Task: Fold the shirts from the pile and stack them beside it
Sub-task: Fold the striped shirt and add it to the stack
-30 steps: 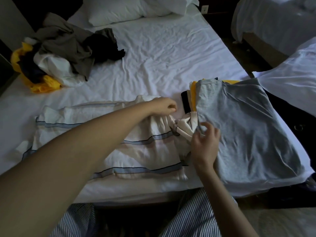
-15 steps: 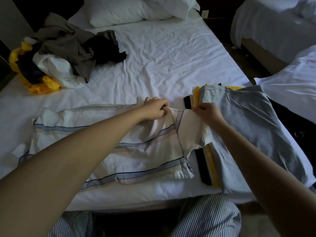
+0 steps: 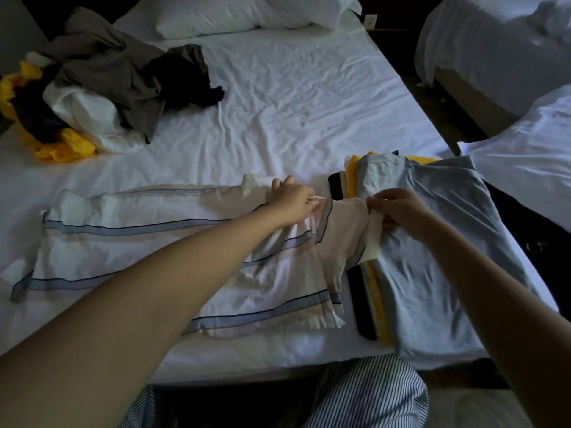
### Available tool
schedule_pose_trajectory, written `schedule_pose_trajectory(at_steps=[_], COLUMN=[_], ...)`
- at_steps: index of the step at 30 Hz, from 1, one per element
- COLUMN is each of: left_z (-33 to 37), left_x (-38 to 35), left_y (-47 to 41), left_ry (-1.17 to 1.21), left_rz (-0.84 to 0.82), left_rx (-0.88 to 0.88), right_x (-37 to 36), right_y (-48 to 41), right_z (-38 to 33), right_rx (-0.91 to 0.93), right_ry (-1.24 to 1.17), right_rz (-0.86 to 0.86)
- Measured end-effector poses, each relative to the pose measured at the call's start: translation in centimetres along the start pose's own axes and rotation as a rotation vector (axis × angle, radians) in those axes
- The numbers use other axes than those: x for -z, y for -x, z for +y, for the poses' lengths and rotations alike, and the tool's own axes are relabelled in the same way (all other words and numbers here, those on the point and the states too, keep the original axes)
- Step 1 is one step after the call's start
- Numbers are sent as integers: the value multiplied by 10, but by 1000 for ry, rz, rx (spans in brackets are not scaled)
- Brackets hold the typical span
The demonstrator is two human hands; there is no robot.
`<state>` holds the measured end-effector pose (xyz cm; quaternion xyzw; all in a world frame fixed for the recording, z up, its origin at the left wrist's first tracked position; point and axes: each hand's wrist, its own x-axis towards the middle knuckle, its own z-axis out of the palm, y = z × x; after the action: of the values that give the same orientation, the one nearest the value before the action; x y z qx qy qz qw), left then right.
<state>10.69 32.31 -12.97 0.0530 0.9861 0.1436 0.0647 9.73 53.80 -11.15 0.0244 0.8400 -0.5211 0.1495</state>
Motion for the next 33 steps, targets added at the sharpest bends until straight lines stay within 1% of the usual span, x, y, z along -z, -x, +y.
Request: schedule_pose_trajectory(at_steps=[1, 3, 4, 5, 7, 9, 10, 12, 13, 14, 15, 18, 20, 21, 22, 24, 26, 30, 33], left_z=[2, 3, 3, 2, 1, 0, 0, -3, -2, 0, 4, 29, 53, 63, 73, 84, 89, 92, 89], left_x=[-3, -12, -17, -21, -28, -34, -38, -46, -47, -47, -46, -48, -55, -62, -67, -73, -71, -60, -61], left_y=[0, 3, 7, 12, 26, 38, 44, 55, 61, 67, 72, 89, 100, 103, 105, 104, 98, 91, 93], left_ry=[-28, -109, -130, -119, -48, -4, 6, 13, 31, 60, 95, 118, 69, 16, -40, -97, -117, -105, -93], left_rz=[44, 92, 114, 166, 289, 322, 303, 289, 310, 338, 373, 493, 477, 439, 398, 303, 257, 269, 299], left_rx=[8, -30, -71, -122, -215, -244, -246, -251, -248, -242, -241, -347, -455, -482, -476, -367, -264, -145, -108], right_x=[1, -1, -2, -3, -8, -12, -13, -11, -10, -8, -7, -7, -7, -7, -7, -7, -7, -9, -12], right_y=[0, 6, 9, 13, 21, 26, 28, 30, 32, 34, 36, 44, 45, 46, 45, 45, 47, 46, 42], right_z=[3, 9, 11, 13, 12, 13, 13, 14, 16, 17, 18, 20, 17, 15, 13, 9, 5, 7, 10], right_rx=[-36, -85, -76, -58, -17, 20, 30, -22, -65, -106, -136, -172, -161, -142, -122, -104, -112, -141, -142], right_ry=[-70, -11, 30, 48, 83, 166, 138, -108, -246, -343, -372, -302, -242, -224, -227, -265, -311, -327, -337], right_rz=[74, 191, 221, 214, 130, 87, 123, 225, 256, 270, 271, 221, 149, 131, 134, 152, 133, 85, 106])
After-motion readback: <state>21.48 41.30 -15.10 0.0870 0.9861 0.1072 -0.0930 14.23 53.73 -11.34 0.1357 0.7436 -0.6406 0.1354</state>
